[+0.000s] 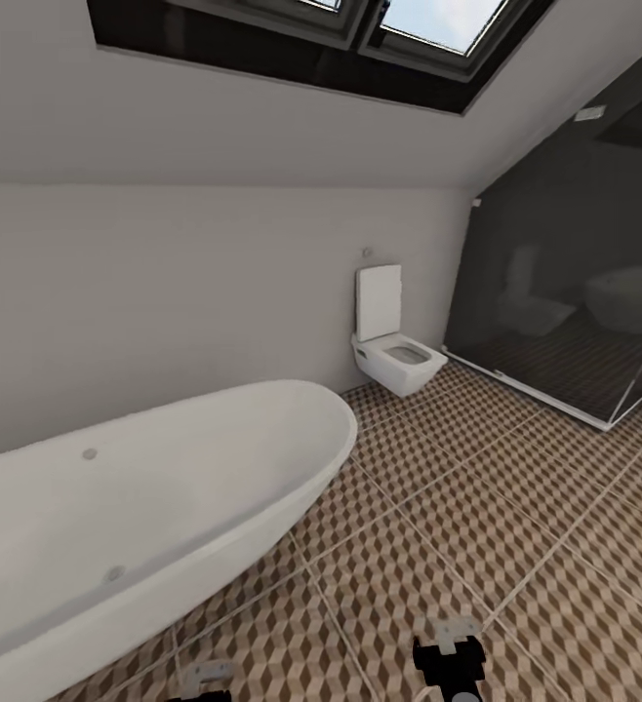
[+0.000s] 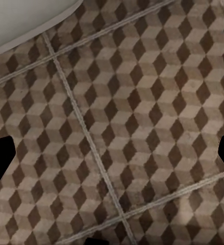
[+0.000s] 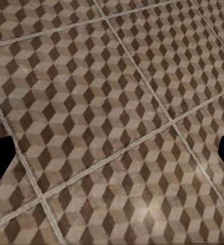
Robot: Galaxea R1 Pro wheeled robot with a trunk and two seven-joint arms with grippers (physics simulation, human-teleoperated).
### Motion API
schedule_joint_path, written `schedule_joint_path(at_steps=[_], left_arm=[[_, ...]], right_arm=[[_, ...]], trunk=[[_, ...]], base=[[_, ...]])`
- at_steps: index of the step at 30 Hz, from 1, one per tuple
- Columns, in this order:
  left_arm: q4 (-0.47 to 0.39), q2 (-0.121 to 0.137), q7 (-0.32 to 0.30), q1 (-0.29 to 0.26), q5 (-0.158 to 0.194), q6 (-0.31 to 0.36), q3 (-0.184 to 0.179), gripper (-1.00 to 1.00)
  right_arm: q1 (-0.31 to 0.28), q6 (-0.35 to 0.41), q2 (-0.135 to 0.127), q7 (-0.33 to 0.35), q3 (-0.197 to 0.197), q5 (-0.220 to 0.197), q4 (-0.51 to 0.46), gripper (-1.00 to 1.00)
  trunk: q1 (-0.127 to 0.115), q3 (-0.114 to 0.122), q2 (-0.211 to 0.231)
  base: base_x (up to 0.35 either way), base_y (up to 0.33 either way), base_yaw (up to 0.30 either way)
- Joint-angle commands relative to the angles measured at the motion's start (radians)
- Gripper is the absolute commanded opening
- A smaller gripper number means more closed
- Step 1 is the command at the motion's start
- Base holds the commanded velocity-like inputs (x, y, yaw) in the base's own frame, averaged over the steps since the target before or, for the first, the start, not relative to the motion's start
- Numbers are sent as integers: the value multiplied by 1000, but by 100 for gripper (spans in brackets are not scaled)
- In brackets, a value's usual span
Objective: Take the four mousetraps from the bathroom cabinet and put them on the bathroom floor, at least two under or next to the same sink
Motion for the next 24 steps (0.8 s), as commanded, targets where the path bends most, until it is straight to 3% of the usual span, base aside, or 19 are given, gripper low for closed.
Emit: schedule_joint_path(at_steps=[1,24], left_arm=[[-1,0,5,0,7,-2,-9,100],[-1,0,4,0,6,-3,-9,100]], right_arm=[[-1,-4,0,-3,8,-9,1,100],[-1,-4,-1,1,8,-9,1,100]], trunk=[[0,0,0],[0,27,0]], base=[[0,0,-234],[0,0,-231]])
